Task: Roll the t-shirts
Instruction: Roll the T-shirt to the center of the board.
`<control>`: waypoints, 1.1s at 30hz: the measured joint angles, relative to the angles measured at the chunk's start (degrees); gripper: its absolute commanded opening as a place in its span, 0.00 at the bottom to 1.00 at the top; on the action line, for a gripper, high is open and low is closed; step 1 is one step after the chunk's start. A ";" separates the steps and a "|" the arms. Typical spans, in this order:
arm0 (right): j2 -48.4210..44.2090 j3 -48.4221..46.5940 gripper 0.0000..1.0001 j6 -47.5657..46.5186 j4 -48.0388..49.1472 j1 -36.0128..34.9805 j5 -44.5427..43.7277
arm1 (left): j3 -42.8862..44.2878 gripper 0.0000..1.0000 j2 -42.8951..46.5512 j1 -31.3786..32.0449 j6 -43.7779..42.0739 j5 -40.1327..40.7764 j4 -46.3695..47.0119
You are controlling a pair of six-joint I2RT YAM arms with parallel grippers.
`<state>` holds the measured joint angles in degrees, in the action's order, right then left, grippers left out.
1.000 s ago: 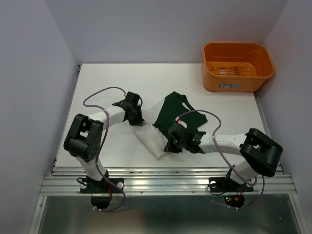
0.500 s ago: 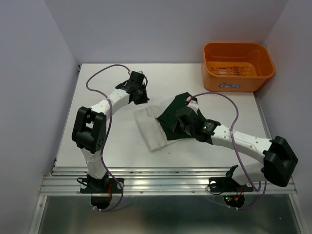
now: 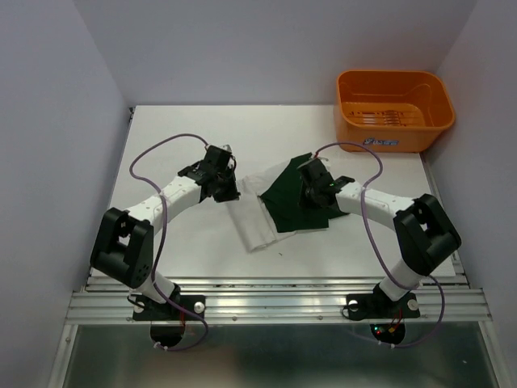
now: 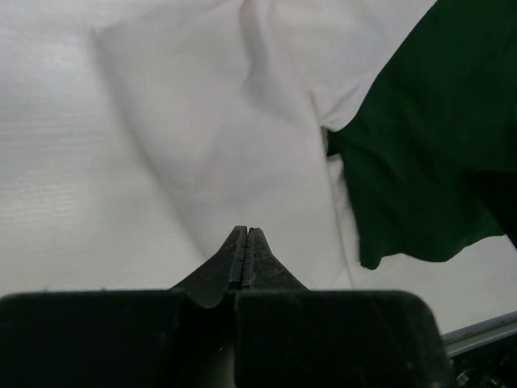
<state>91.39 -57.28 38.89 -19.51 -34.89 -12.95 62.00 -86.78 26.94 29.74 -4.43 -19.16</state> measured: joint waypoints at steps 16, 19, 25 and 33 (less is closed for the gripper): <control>3.13 0.72 0.16 -1.07 -2.73 0.00 1.03 | -7.34 0.05 -8.87 1.46 3.19 -3.08 5.66; 0.61 -0.92 0.27 -2.45 -5.75 -0.15 -0.66 | -5.55 0.08 -7.34 1.18 2.58 -2.40 2.23; -3.23 -9.14 0.54 -6.05 -9.33 -7.52 -6.62 | -0.39 0.18 4.11 -4.11 0.44 -2.78 -2.69; 5.05 -19.28 0.69 -8.94 -13.75 -25.35 -14.27 | 0.02 0.39 10.88 -17.90 -2.51 -4.44 -6.23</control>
<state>96.44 -76.55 29.95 -33.26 -60.25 -27.22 62.02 -75.90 9.04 27.22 -8.86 -25.39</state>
